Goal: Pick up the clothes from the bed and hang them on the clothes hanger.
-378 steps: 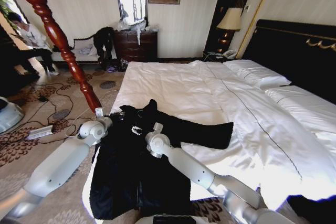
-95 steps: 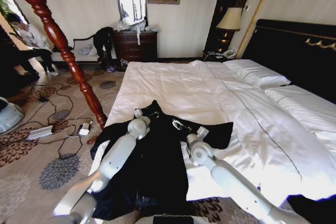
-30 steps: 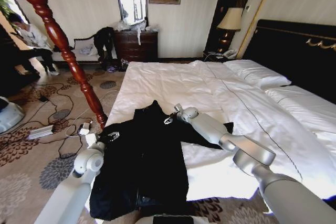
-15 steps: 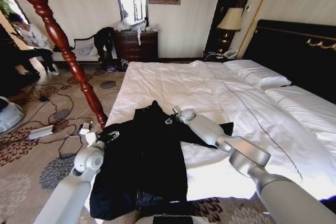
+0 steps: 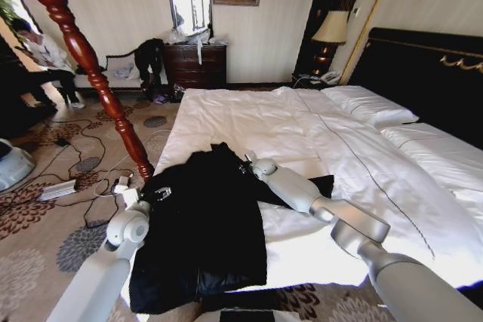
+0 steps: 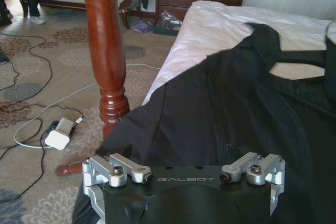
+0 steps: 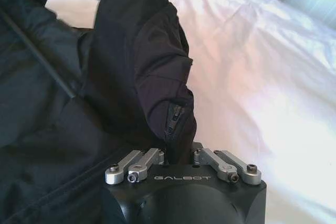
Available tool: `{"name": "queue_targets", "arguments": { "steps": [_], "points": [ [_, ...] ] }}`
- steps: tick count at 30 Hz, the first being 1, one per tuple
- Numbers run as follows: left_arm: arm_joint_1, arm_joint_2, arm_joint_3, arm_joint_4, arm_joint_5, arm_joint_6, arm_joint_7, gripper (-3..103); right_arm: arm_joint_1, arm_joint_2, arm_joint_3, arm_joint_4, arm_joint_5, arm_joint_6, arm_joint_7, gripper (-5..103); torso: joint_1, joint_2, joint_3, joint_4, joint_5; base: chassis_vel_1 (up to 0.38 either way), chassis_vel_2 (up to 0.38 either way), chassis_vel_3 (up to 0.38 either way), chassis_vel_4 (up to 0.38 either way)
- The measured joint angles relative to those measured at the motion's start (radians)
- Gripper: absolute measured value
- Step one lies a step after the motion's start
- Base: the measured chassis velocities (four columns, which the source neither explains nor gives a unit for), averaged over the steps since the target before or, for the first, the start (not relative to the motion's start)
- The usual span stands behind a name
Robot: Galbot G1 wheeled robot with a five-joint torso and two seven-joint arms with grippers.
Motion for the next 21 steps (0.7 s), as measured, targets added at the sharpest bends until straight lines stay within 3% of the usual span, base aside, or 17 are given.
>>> {"name": "queue_targets", "arguments": {
  "steps": [6,13,16,17,18,21],
  "points": [
    [-0.002,0.006,-0.014,-0.003,-0.021,0.000,-0.015,100,-0.006,-0.005,-0.021,0.033,-0.010,0.008,0.054,19,0.000,0.000,0.000,-0.0004,0.0000,0.000,0.000,0.000,0.000],
    [-0.018,-0.009,-0.005,0.010,-0.044,-0.013,-0.017,100,-0.007,-0.012,-0.037,0.033,-0.029,0.011,0.057,19,0.000,0.000,0.000,0.0001,0.0000,0.000,0.000,0.000,0.000],
    [-0.110,-0.031,0.023,0.051,-0.155,-0.041,-0.038,100,-0.014,-0.016,-0.039,0.031,-0.053,0.014,0.054,19,0.000,0.000,0.000,-0.0003,0.0000,0.000,0.000,0.000,0.000],
    [-0.110,-0.031,0.023,0.051,-0.155,-0.041,-0.038,100,-0.014,-0.016,-0.039,0.031,-0.053,0.014,0.054,19,0.000,0.000,0.000,-0.0003,0.0000,0.000,0.000,0.000,0.000],
    [-0.167,-0.042,0.033,0.085,-0.231,-0.052,-0.054,100,-0.017,-0.017,-0.039,0.030,-0.065,0.016,0.052,18,0.000,0.000,0.000,-0.0005,0.0001,0.000,0.000,0.000,0.000],
    [-0.287,-0.062,0.059,0.173,-0.345,-0.055,-0.078,100,-0.024,-0.023,-0.040,0.031,-0.107,0.026,0.043,18,0.000,0.000,0.000,-0.0006,0.0003,0.000,0.000,0.000,0.000]
  ]
}}
